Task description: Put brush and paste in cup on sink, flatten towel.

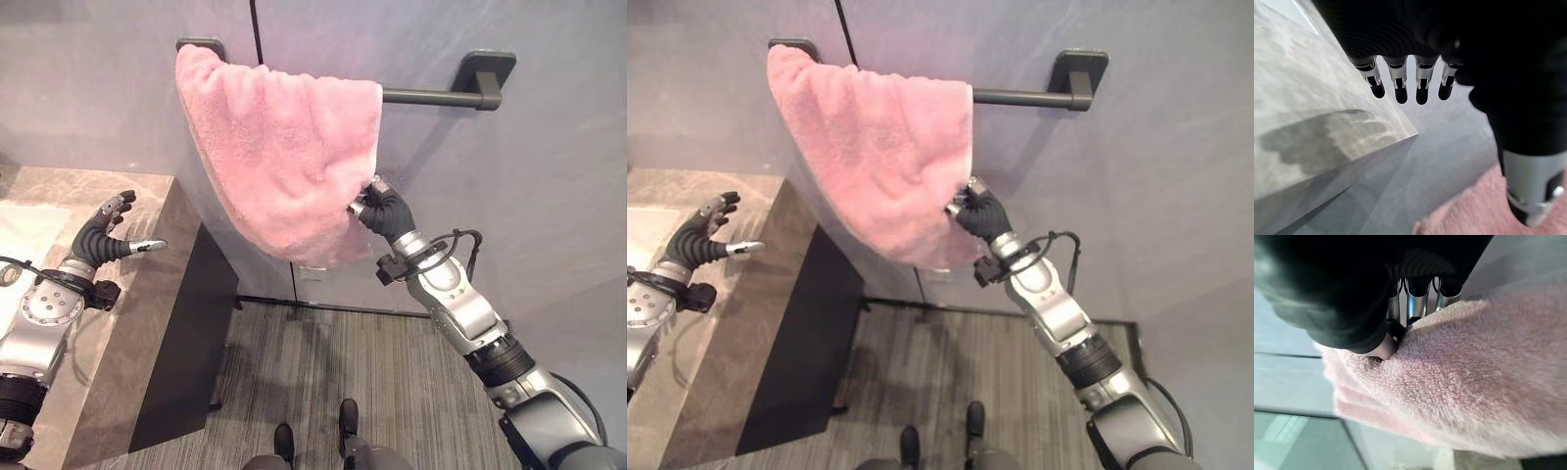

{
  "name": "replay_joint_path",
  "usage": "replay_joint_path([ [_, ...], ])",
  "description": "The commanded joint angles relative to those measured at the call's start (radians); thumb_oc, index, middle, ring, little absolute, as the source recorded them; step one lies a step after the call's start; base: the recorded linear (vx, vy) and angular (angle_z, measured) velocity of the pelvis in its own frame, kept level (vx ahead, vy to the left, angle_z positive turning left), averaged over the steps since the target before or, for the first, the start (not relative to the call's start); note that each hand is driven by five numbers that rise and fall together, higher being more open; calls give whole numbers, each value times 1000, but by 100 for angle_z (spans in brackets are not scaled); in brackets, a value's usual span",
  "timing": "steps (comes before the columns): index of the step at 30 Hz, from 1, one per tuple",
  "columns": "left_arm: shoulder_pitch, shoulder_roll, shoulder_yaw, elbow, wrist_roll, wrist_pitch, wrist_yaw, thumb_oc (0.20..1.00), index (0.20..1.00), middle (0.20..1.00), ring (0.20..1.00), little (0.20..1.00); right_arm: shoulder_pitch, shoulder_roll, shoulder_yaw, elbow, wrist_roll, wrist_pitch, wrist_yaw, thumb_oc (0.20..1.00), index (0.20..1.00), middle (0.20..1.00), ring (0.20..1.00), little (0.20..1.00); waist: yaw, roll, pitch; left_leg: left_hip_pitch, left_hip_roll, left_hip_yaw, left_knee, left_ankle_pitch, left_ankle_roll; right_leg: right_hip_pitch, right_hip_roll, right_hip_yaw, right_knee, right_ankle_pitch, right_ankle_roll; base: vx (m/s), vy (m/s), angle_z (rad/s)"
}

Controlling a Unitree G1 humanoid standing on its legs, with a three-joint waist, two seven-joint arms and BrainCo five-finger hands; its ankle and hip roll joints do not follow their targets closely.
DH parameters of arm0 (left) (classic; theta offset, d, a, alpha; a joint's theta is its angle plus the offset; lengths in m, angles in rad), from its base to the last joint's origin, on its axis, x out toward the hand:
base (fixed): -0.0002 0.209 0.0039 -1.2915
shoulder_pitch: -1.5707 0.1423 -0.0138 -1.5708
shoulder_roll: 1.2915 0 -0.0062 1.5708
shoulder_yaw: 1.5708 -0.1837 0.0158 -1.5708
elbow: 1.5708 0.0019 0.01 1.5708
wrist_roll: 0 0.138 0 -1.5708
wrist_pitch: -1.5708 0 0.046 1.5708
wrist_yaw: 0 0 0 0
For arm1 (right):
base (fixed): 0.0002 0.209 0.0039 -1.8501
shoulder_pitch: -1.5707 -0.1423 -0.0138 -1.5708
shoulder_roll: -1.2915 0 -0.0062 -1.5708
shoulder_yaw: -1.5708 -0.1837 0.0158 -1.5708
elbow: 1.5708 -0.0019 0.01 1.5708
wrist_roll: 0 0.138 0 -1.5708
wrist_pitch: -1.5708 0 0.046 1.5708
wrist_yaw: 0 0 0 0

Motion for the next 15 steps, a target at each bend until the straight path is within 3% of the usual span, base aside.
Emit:
replay_joint_path([
  [1,-56,16,-8,3,-6,-42,21,1000,1000,1000,1000,1000,-25,27,-13,8,4,-33,-21,200,200,200,200,200,8,-1,-31,0,-53,12,4,23,18,109,-69,-15,2,-66,128,0,0,0],
  [7,-91,-44,-17,23,-84,-59,32,1000,1000,1000,1000,1000,-61,21,-23,6,1,-45,-38,200,200,200,200,200,5,6,-31,-1,-52,8,2,30,14,107,-69,-15,-2,-64,126,0,0,0],
  [15,-214,-63,-32,93,-155,-75,64,1000,1000,1000,1000,1000,-78,16,-14,-26,25,-56,-48,200,200,200,200,200,-11,5,-20,-32,-50,7,1,41,11,75,-68,-18,-2,-52,126,-16,1,1],
])
